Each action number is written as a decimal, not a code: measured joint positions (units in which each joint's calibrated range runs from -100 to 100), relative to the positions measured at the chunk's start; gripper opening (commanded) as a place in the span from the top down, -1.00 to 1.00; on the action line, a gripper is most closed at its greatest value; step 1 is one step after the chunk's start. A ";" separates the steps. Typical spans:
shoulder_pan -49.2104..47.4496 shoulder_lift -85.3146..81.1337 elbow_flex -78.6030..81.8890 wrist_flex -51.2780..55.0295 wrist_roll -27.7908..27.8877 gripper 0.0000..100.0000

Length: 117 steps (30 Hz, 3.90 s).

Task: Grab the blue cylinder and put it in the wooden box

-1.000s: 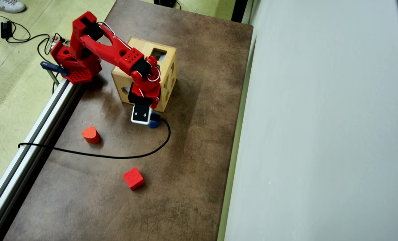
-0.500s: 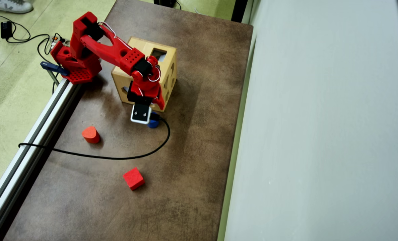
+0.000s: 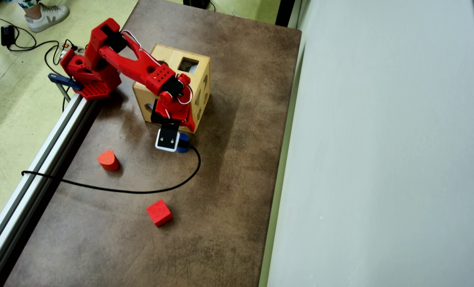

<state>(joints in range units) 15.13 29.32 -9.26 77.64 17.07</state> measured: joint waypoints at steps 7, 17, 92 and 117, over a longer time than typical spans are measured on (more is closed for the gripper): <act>2.37 2.88 -0.18 0.00 0.00 0.33; 3.16 6.61 -0.27 -1.13 0.00 0.34; -3.38 -60.93 33.23 20.26 -0.10 0.97; -11.14 -73.05 33.59 20.26 -0.29 0.97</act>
<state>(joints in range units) 3.99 -43.73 24.33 97.90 16.78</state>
